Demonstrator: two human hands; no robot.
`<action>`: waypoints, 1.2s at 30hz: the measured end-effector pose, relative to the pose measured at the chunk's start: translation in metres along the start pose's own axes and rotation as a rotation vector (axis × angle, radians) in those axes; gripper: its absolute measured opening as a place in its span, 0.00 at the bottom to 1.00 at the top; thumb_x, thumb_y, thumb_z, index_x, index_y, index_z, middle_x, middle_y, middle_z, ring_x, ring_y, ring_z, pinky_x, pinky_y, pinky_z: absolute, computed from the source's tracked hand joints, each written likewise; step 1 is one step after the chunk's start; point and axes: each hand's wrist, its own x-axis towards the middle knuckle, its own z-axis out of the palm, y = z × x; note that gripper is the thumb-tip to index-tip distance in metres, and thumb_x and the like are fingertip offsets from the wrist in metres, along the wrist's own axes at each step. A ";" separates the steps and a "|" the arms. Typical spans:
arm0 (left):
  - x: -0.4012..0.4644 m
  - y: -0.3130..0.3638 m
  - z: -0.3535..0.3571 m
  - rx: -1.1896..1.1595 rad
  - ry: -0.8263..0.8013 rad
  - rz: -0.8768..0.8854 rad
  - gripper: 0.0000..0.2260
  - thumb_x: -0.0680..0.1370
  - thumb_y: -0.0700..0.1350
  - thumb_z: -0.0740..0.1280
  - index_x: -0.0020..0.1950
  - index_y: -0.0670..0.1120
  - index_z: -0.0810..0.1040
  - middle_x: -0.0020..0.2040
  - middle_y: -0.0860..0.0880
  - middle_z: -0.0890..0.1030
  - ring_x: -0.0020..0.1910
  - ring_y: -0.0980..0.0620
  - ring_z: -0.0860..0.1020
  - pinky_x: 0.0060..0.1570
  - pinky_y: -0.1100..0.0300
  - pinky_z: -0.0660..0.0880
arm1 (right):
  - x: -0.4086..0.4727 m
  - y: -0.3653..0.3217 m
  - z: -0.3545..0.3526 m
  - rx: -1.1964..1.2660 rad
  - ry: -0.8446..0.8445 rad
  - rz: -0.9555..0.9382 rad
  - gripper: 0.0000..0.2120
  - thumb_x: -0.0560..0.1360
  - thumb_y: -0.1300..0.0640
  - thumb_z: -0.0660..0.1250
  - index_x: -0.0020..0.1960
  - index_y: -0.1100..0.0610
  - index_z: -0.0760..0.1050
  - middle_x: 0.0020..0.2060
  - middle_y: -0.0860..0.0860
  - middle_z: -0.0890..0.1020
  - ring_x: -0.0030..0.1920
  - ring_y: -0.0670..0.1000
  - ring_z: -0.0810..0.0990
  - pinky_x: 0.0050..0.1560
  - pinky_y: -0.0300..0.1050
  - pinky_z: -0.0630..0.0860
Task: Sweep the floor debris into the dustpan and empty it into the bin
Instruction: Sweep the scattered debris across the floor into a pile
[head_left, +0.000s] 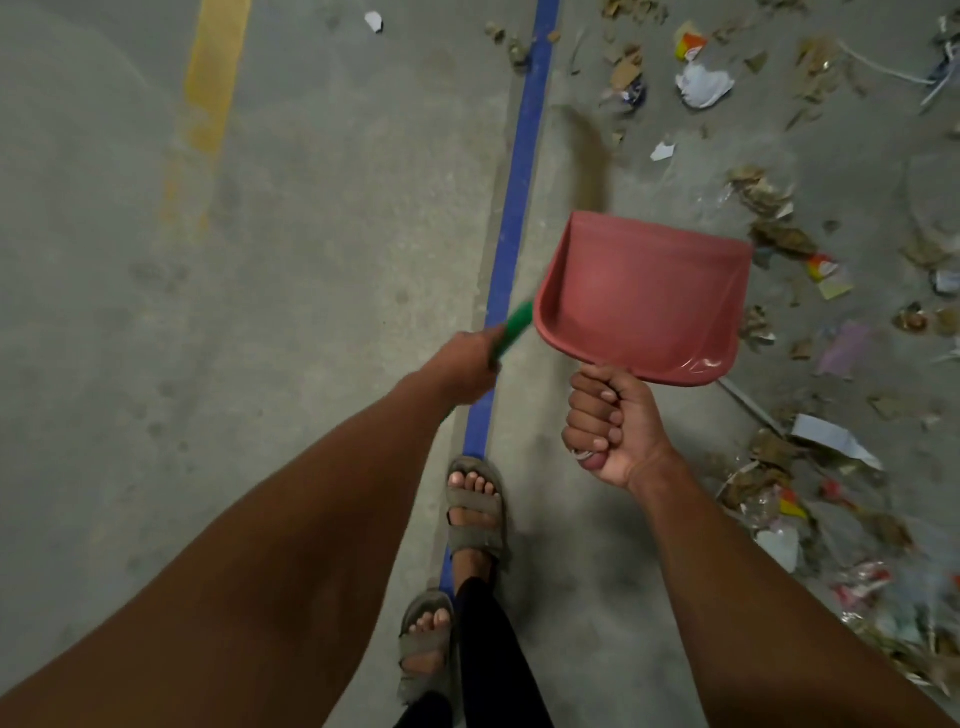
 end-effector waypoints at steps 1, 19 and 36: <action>0.007 0.010 0.002 0.051 -0.081 0.101 0.27 0.81 0.40 0.63 0.81 0.52 0.65 0.63 0.38 0.80 0.57 0.38 0.81 0.53 0.53 0.76 | 0.000 -0.005 0.000 0.000 0.004 -0.002 0.20 0.80 0.56 0.55 0.29 0.51 0.61 0.19 0.45 0.54 0.17 0.45 0.50 0.19 0.36 0.53; 0.009 -0.053 -0.075 -0.437 0.610 -0.689 0.25 0.84 0.43 0.60 0.80 0.37 0.60 0.72 0.35 0.71 0.67 0.35 0.75 0.68 0.44 0.74 | 0.014 -0.049 0.025 0.015 -0.046 -0.030 0.19 0.79 0.56 0.59 0.30 0.50 0.60 0.18 0.45 0.56 0.18 0.45 0.51 0.20 0.35 0.52; 0.062 0.027 -0.078 0.158 -0.147 0.283 0.30 0.79 0.37 0.62 0.79 0.55 0.65 0.62 0.44 0.80 0.54 0.44 0.80 0.53 0.50 0.79 | 0.034 -0.062 0.053 -0.009 -0.002 -0.022 0.21 0.80 0.56 0.57 0.29 0.51 0.61 0.17 0.45 0.59 0.17 0.45 0.50 0.20 0.35 0.51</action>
